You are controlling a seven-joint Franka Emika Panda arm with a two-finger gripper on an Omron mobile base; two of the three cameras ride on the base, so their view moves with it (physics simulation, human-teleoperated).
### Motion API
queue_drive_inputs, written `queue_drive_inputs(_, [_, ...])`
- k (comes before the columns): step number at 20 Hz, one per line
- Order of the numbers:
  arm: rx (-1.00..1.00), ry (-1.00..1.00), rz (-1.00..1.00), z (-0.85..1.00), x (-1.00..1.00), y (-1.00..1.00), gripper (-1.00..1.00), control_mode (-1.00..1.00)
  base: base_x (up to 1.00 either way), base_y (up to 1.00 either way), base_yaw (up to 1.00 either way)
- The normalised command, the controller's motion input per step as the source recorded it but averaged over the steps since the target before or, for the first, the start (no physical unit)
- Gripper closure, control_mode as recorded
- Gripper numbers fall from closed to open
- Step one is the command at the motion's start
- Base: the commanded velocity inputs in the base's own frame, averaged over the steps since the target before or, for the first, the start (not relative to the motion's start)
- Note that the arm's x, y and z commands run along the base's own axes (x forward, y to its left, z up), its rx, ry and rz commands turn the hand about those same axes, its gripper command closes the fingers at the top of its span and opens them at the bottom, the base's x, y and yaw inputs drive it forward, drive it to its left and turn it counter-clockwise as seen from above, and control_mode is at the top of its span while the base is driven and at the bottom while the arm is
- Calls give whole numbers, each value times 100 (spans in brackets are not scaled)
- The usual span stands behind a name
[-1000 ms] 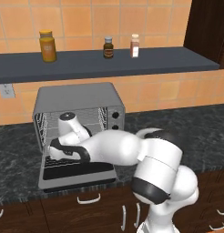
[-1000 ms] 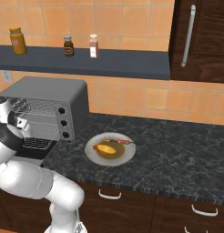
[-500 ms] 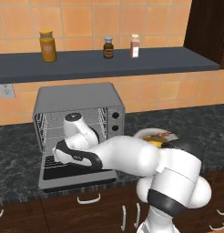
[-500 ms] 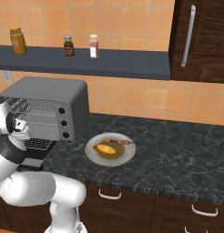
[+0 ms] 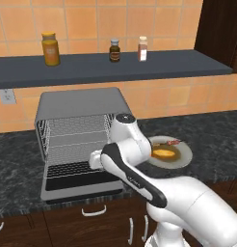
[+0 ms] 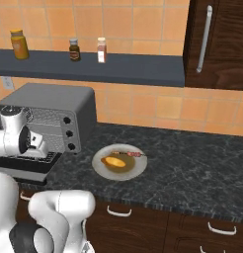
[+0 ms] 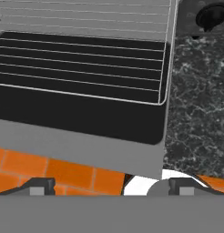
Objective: Pick up the kebab skewer and baguette bread, and place them inside the toaster oven. Close the toaster oven door and start by setting the timer.
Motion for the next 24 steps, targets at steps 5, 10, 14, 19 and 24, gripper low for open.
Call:
queue_drive_inputs(5, [0, -1, 0, 1, -36, -100, -100, -100, 0, 0, 0])
queue_drive_inputs(10, [-1, -3, 9, 33, -3, -100, -100, -100, 0, 0, 0])
queue_drive_inputs(14, [-6, 3, 15, 42, 19, -100, -100, -100, 0, 0, 0])
queue_drive_inputs(19, [-15, 5, 26, 16, 33, -100, -100, -100, 0, 0, 0])
queue_drive_inputs(24, [-13, 1, 30, -21, 92, -63, -100, -100, 0, 0, 0])
